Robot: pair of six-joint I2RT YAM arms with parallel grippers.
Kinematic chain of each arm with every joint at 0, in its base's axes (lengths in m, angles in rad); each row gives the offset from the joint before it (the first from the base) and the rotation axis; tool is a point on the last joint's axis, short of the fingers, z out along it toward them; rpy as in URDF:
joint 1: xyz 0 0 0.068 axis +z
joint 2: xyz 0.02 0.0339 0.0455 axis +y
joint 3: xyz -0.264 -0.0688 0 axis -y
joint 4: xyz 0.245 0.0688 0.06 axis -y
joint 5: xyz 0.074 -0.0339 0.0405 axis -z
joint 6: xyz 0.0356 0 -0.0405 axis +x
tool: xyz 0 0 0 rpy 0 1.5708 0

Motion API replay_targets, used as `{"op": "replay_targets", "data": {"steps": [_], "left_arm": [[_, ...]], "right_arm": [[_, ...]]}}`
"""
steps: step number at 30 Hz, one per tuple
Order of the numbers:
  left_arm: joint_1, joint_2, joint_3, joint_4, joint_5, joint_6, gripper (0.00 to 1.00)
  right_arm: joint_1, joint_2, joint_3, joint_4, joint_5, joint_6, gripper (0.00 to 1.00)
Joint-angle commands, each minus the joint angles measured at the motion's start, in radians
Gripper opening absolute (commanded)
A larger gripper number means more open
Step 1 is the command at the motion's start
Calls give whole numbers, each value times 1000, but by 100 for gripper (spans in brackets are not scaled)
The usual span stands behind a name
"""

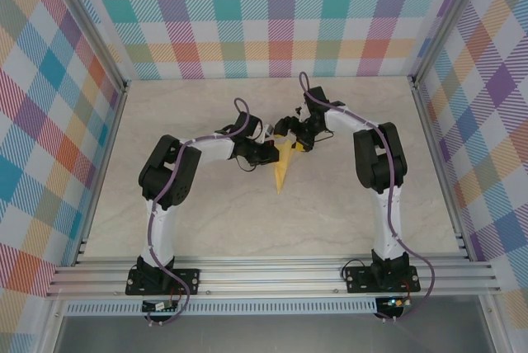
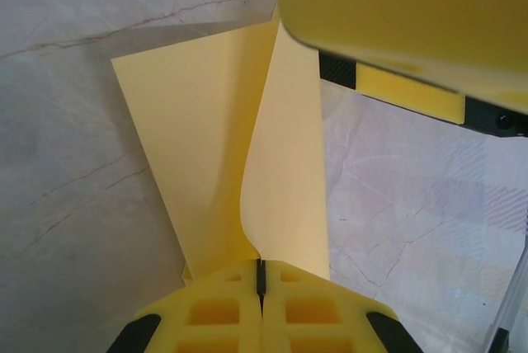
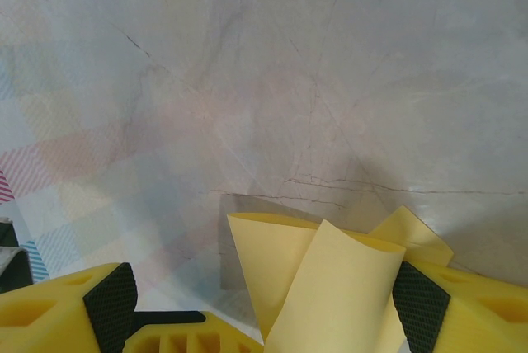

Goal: Fold a paper plane with a square sheet of paper (fold left side to right side)
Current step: Fold the wing for the fifth time at the center of the table.

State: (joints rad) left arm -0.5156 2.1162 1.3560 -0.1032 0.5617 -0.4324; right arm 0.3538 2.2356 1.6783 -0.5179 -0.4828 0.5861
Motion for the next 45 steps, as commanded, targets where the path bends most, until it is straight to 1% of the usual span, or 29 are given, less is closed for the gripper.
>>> {"op": "replay_targets", "data": {"steps": [1,6,9,16,19,29,32,33,36,39,41,42,45], "left_arm": [[-9,-13,36,-32,-28,22,4],[-5,7,42,-60,-89,14,4],[-3,13,45,-55,-84,11,4],[-6,23,35,-26,-30,11,4],[-12,30,25,-30,-29,18,4],[-15,47,-15,-43,-56,19,4],[-14,48,-13,-43,-57,18,4],[-15,47,-11,-45,-58,20,4],[-15,46,-8,-49,-63,21,4],[-15,45,-6,-52,-65,24,4],[-15,44,-8,-53,-66,24,4],[-15,44,-6,-55,-66,23,4],[-15,45,-3,-57,-68,23,4]], "right_arm": [[7,33,4,-64,2,-17,85],[7,27,1,-65,1,-23,85],[8,27,1,-68,3,-26,85],[8,27,1,-62,-7,-28,85],[8,22,3,-53,-21,-27,85],[-33,-102,1,-37,-34,-22,86],[-35,-143,-26,-46,-24,-28,83],[-35,-153,-41,-44,-26,-27,81],[-33,-182,-117,-14,-54,-6,62],[-28,-184,-178,21,-87,15,40],[-19,-175,-198,31,-94,22,23],[-13,-170,-205,35,-96,24,18],[6,-158,-218,38,-96,28,14]]}}
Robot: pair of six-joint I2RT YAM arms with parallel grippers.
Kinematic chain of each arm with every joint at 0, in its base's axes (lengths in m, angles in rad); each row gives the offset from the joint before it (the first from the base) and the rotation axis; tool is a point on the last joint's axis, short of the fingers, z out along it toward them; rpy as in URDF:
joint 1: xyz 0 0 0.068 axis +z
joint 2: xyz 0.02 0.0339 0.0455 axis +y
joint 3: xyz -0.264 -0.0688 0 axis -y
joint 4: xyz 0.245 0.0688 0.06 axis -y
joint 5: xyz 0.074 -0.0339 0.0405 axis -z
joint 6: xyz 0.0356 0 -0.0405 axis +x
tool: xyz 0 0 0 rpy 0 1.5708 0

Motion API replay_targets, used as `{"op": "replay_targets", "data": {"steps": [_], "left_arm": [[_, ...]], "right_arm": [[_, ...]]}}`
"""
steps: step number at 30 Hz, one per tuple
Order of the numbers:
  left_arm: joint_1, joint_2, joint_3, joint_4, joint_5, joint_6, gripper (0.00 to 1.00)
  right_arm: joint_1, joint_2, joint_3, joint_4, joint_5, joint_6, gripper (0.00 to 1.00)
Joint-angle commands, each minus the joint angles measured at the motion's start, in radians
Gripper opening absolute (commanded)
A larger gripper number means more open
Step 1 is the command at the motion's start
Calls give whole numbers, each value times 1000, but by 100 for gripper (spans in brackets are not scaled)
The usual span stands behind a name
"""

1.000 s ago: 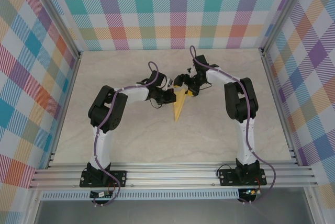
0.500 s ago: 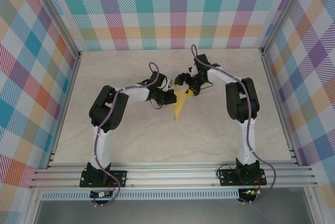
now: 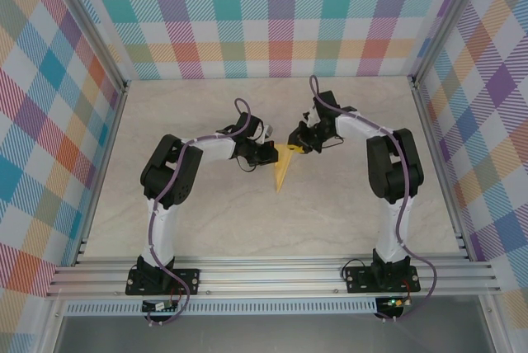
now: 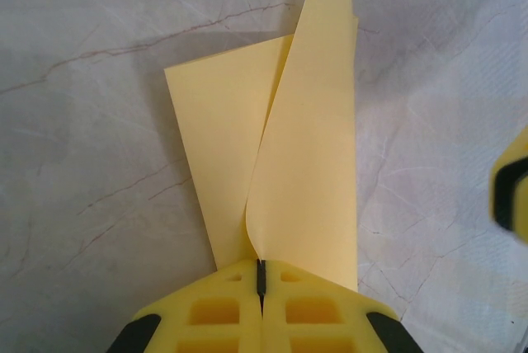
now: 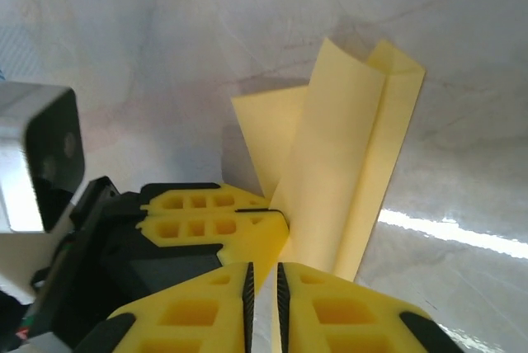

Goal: Fold a paper plane with a square sheet of paper (fold left side to right side)
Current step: Fold the wing for the fifth time at the center of the table.

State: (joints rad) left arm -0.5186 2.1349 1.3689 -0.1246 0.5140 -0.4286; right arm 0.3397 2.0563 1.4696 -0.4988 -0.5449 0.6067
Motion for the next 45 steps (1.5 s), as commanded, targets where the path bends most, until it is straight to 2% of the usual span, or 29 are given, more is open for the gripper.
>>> {"op": "replay_targets", "data": {"steps": [1,13,33,45], "left_arm": [[-12,25,-16,-35,-20,19,4],[-12,28,-12,-42,-20,23,4],[-11,14,4,-52,-16,25,4],[18,-161,-43,-67,-25,22,26]], "right_arm": [[25,28,-11,21,-32,8,14],[61,100,11,-1,-5,7,11],[61,114,-37,-38,69,-17,11],[61,118,-63,-33,67,-17,11]]}}
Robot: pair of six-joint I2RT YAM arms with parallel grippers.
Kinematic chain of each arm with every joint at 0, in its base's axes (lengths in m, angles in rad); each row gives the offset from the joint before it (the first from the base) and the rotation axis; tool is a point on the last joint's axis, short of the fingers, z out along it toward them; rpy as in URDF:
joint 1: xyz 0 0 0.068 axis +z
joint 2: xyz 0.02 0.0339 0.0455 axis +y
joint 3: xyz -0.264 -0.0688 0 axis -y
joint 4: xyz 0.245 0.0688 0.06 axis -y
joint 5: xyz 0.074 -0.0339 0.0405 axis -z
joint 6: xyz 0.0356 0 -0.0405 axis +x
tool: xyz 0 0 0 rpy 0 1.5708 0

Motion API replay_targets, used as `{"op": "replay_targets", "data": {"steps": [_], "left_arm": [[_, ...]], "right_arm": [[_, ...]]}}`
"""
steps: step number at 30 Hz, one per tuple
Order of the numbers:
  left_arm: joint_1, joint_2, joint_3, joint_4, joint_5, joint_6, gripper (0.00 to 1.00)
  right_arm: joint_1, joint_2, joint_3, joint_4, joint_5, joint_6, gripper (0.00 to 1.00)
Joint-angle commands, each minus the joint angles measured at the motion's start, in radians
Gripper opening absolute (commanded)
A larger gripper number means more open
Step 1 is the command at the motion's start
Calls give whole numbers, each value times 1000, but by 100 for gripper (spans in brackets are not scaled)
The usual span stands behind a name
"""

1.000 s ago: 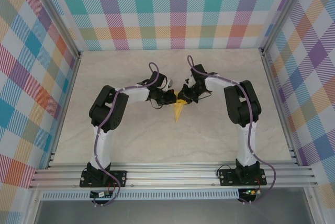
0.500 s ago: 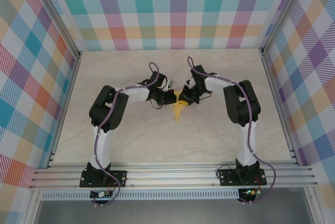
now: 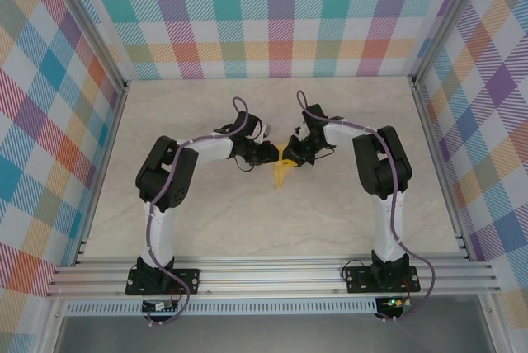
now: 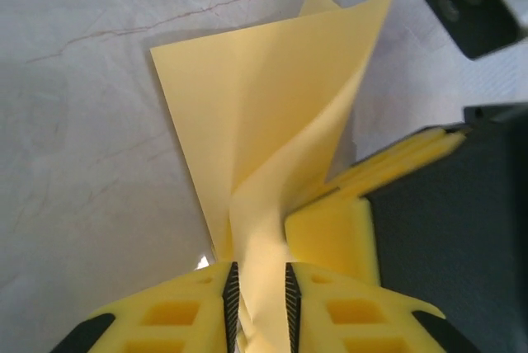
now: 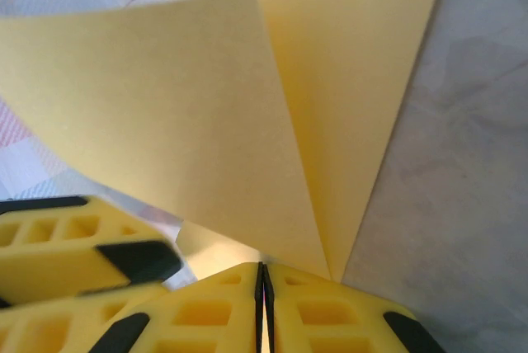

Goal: Fold a paper plane with a square sheet of paper (fold left side to right side)
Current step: Fold the wing for the fifth time at the center of the table.

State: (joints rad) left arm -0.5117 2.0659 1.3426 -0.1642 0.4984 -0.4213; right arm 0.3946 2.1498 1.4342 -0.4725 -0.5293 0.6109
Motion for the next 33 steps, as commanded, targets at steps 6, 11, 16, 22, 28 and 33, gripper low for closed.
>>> {"op": "replay_targets", "data": {"steps": [6,11,16,22,28,33], "left_arm": [[15,-222,-90,-4,25,5,28],[-35,-267,-178,71,127,-37,28],[-101,-221,-207,128,179,-69,27],[-111,-156,-198,157,180,-95,27],[-113,-100,-181,117,171,-83,27],[-114,-82,-183,84,151,-74,26]], "right_arm": [[6,30,-21,-58,48,-19,11],[6,33,-18,-59,45,-19,11],[6,33,-16,-60,45,-22,11],[6,36,-12,-64,43,-21,11],[6,38,-9,-69,43,-23,11],[6,39,-6,-70,42,-26,12]]}}
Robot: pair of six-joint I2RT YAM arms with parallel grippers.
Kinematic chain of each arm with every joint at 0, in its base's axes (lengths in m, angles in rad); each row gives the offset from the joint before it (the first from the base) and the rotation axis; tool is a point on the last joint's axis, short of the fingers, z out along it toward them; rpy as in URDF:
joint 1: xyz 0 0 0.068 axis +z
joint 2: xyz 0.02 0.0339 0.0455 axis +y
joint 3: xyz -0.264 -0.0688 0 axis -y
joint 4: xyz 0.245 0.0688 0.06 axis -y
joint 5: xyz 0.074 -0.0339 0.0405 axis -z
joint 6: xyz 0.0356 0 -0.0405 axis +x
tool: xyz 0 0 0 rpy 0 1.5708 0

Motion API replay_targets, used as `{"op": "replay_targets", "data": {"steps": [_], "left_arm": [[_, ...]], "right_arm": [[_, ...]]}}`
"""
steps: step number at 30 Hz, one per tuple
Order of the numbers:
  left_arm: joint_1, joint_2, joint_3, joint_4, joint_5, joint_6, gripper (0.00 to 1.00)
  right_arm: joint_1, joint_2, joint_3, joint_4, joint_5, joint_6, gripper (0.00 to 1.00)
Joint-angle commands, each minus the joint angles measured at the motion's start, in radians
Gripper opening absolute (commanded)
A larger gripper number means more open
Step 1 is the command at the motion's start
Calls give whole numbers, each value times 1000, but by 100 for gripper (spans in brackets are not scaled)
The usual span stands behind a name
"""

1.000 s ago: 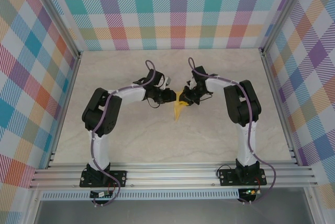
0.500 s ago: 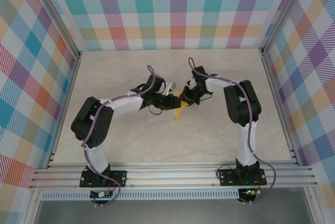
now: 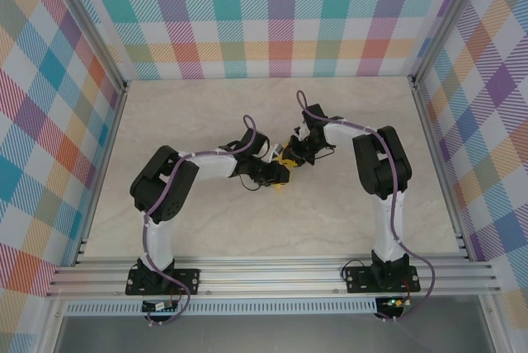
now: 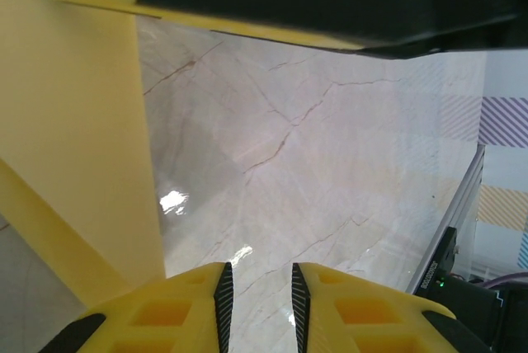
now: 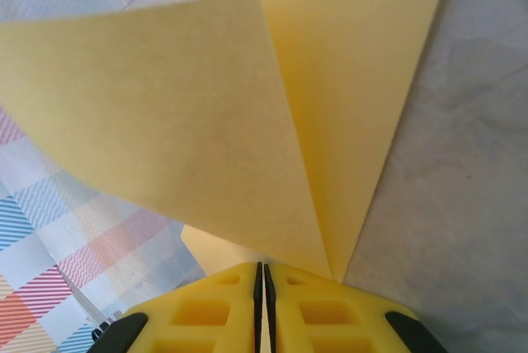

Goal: Fold a paper plane with a square sheet of paper (fold left side to right side)
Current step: Fold the wing for the fifth time at the center of the table.

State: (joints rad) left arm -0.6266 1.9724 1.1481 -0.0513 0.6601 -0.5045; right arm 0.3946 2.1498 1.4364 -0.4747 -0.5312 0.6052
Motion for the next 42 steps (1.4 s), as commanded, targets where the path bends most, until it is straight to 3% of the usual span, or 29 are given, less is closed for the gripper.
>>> {"op": "replay_targets", "data": {"steps": [1,18,26,42], "left_arm": [[1,14,11,-37,-15,14,26],[1,34,10,-173,-38,103,25],[-21,14,-11,-271,4,187,25],[-54,-45,-72,-325,60,234,26]], "right_arm": [[6,39,-8,-68,43,-20,12],[6,46,6,-85,45,-22,12],[6,48,9,-88,48,-22,12],[7,50,12,-92,51,-22,12]]}}
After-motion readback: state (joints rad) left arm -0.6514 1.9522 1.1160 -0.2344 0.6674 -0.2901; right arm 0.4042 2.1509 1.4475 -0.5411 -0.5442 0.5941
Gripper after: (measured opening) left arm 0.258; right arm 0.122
